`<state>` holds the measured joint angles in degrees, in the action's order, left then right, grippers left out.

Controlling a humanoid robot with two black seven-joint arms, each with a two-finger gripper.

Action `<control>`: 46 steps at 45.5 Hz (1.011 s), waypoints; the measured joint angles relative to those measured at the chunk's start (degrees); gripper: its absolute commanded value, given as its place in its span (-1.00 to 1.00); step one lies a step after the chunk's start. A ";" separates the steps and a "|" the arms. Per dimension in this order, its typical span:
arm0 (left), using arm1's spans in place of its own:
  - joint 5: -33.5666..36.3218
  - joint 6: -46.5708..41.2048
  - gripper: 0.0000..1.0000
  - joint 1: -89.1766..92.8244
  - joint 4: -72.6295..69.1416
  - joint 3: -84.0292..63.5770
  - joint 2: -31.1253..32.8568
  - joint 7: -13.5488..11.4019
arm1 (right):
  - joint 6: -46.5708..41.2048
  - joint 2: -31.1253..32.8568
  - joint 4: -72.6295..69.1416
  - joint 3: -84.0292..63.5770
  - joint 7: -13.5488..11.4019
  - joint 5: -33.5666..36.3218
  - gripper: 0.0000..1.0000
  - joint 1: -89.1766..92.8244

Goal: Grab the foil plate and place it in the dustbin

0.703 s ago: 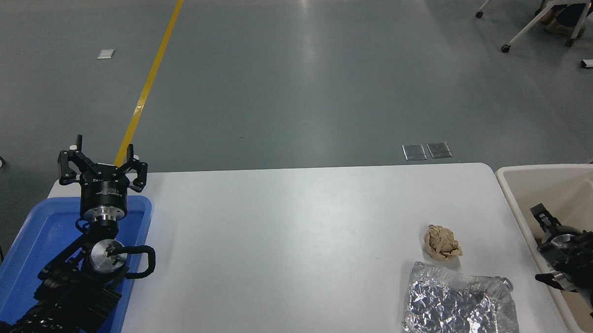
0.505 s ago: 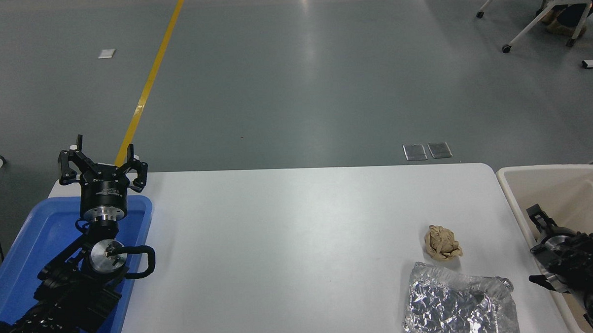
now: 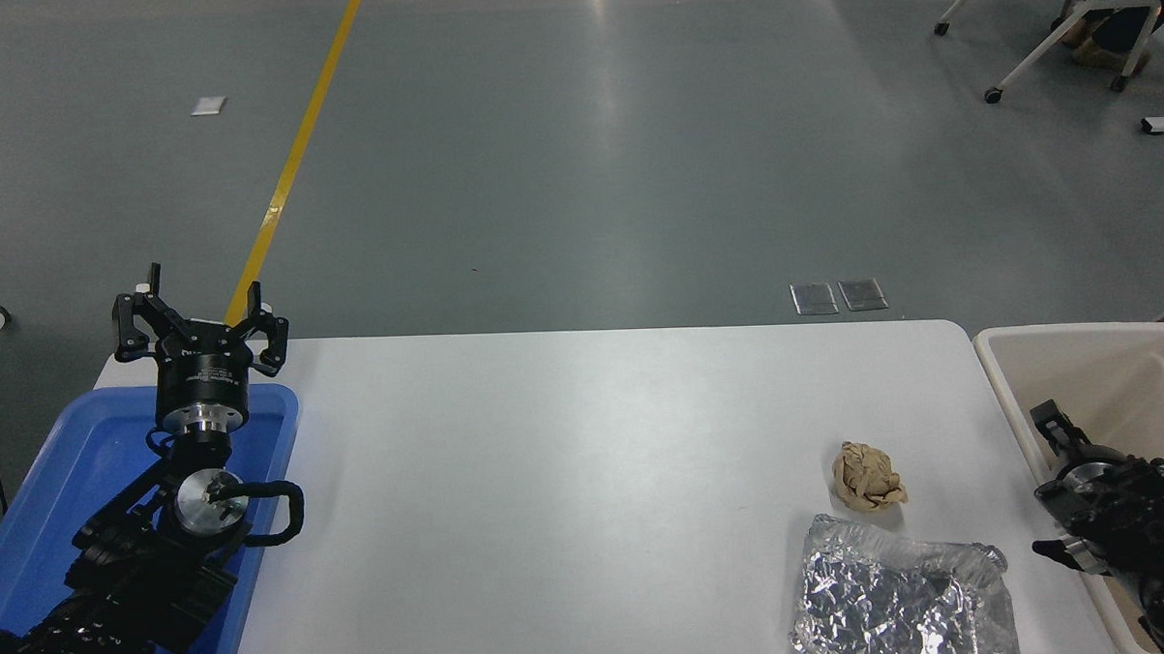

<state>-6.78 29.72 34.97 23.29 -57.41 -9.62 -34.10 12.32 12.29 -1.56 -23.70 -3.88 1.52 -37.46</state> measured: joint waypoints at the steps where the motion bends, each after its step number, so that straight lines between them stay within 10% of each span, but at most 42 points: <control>1: 0.00 0.00 0.98 0.00 0.00 0.00 0.00 0.00 | -0.01 0.00 0.00 0.00 0.00 -0.04 1.00 -0.05; 30: -0.14 -0.01 0.98 -0.14 0.00 -0.06 -0.05 -0.09 | -4.21 2.52 -2.31 -10.30 0.03 0.13 1.00 -6.25; 46: -0.06 0.08 0.98 -0.16 0.01 0.00 -0.05 -0.11 | -7.51 10.03 -26.10 -20.42 0.00 -0.08 1.00 -25.17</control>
<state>-6.84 29.80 34.81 23.30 -57.41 -9.67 -34.21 4.81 22.32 -27.66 -44.11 -3.88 1.44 -62.64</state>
